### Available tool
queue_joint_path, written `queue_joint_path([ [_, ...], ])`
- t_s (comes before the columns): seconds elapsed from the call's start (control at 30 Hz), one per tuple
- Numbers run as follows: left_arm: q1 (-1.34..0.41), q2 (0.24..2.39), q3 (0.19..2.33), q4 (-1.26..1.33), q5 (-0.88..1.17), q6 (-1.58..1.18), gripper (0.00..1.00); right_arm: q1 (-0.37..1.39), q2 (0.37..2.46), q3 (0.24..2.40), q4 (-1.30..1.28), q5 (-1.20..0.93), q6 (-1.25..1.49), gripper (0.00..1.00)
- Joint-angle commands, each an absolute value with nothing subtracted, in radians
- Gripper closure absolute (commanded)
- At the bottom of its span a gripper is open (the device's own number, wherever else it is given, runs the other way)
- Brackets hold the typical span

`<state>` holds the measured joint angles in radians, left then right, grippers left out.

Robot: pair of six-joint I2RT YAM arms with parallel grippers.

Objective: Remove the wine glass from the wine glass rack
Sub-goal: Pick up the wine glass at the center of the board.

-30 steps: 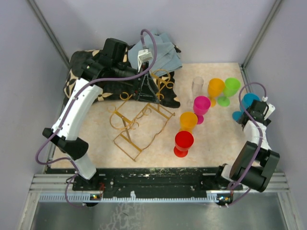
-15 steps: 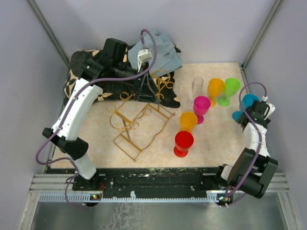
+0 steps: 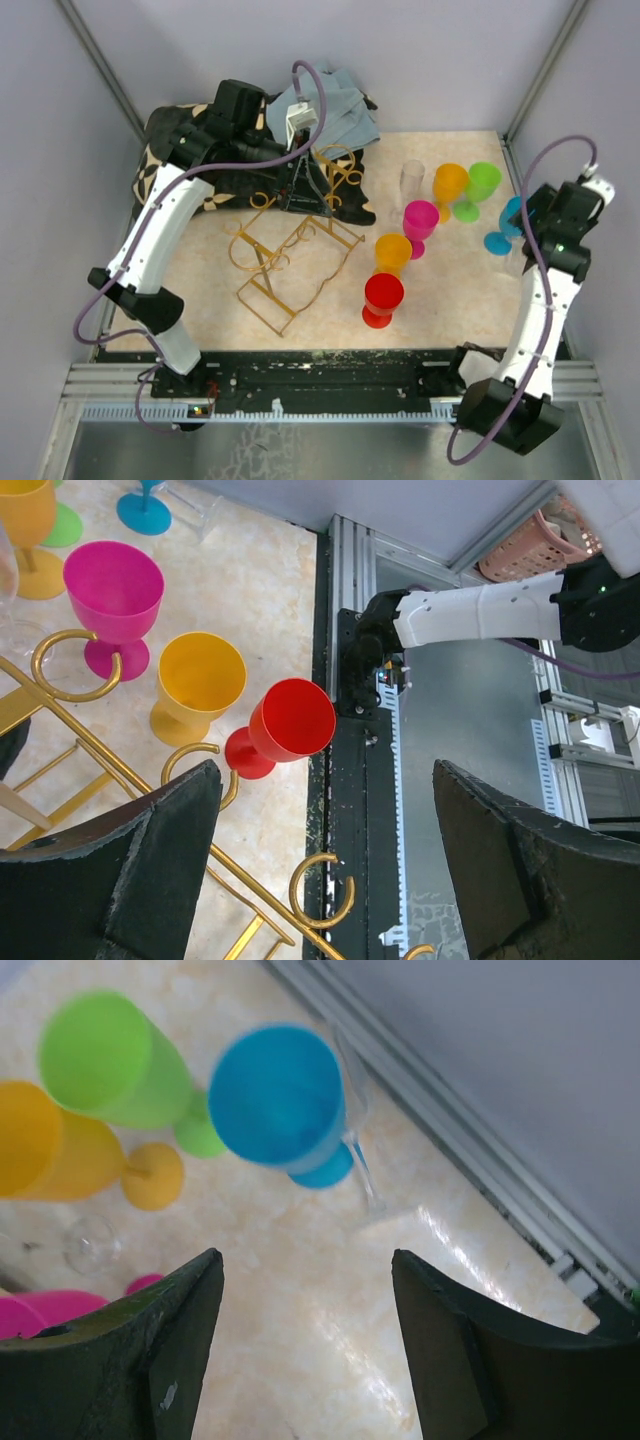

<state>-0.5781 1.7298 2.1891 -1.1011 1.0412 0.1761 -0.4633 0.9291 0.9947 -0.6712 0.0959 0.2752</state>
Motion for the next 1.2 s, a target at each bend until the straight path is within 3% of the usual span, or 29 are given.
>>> queue_joint_path([
  [0.0,-0.584,1.668,2.196,-1.08,0.999,0.174,0.08,-0.469,1.078,1.293,-0.766,0.089,0.288,0.31],
  [0.17,-0.583,1.633,2.166,-1.058,0.987,0.148,0.02,-0.469,1.33,1.592,-0.887,0.115,0.294,0.32],
  [0.3,-0.583,1.626,2.135,-1.056,0.986,0.126,0.01,-0.47,1.436,1.672,-0.966,0.157,0.296,0.33],
  [1.17,-0.581,1.632,2.133,-1.03,0.841,0.121,0.01,-0.47,1.586,1.412,-0.775,0.189,0.308,0.37],
])
